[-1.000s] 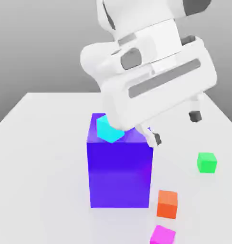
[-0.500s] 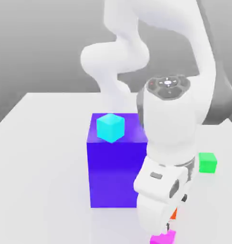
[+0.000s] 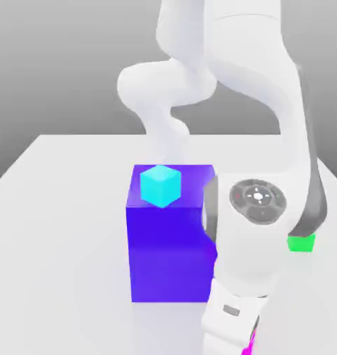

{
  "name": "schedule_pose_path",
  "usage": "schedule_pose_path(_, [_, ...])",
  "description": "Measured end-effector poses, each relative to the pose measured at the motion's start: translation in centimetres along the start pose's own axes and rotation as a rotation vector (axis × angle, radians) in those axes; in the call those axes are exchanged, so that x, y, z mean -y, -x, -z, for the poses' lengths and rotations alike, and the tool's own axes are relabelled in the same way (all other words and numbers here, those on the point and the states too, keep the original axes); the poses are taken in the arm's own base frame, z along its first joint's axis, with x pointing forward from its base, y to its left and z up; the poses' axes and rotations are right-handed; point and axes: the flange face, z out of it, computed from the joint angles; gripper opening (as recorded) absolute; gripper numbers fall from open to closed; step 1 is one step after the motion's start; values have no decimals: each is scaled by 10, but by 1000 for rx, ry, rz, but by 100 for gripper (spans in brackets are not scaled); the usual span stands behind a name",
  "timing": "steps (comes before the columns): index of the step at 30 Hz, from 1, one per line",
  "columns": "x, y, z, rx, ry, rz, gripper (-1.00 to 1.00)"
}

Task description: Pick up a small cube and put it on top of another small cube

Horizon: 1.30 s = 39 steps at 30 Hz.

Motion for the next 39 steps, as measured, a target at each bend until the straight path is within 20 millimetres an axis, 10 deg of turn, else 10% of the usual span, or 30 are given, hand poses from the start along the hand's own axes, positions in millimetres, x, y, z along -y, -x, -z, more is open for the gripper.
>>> schedule_pose_path(5, [8,-10,51,-33,-2,19,-100])
schedule_pose_path(21, [187,32,62,109,-170,724,-100])
schedule_pose_path(32, [277,148,85,41,-100,1305,-100])
schedule_pose_path(39, [290,219,87,-16,32,1634,-100])
